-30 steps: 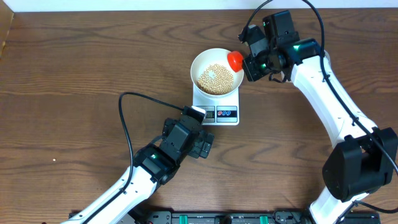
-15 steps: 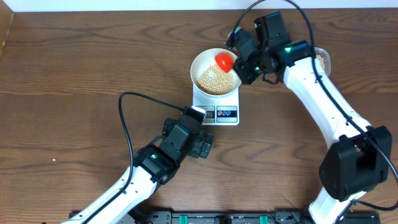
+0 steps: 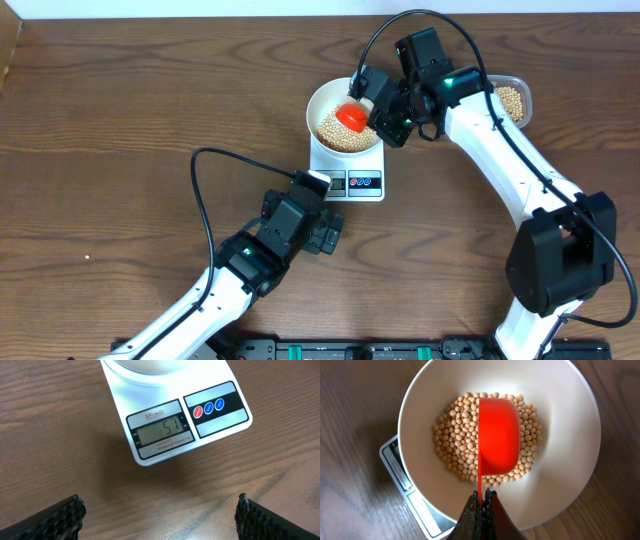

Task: Scoop item into bowl and weigh 50g on scale
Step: 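Lower the scoop into the bowl and tip soybeans out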

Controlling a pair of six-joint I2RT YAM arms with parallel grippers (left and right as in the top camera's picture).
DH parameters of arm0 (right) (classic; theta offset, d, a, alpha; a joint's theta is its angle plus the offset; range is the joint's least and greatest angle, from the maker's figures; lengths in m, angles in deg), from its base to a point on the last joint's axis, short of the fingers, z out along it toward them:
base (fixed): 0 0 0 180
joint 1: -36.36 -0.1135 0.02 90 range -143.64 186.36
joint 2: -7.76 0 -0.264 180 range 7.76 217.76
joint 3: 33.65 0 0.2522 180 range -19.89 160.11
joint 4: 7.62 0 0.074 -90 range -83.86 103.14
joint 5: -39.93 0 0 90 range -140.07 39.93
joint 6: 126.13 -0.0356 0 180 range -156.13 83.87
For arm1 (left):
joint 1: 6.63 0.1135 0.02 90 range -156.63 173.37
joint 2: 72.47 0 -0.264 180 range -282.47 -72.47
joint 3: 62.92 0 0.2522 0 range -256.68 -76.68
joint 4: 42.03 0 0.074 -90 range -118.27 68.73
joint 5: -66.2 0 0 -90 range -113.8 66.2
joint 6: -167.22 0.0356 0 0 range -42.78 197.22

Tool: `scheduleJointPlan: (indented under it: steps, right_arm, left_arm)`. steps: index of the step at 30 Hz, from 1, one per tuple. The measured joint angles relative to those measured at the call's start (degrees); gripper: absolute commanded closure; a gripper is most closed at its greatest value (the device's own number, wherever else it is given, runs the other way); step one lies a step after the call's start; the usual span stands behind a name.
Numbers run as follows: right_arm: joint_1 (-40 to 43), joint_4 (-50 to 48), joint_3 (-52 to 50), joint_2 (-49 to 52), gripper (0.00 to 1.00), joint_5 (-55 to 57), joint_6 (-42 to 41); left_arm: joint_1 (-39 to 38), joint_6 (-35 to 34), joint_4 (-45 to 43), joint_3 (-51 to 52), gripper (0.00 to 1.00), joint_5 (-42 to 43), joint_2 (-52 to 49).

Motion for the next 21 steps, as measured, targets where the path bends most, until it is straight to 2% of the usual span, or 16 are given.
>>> scheduleJointPlan:
  steps: [21]
  right_arm:
    - [0.00,-0.09,0.00,2.12,0.99,0.22,1.70]
  left_arm:
    - [0.00,0.00,0.00,0.00,0.02,0.00,0.00]
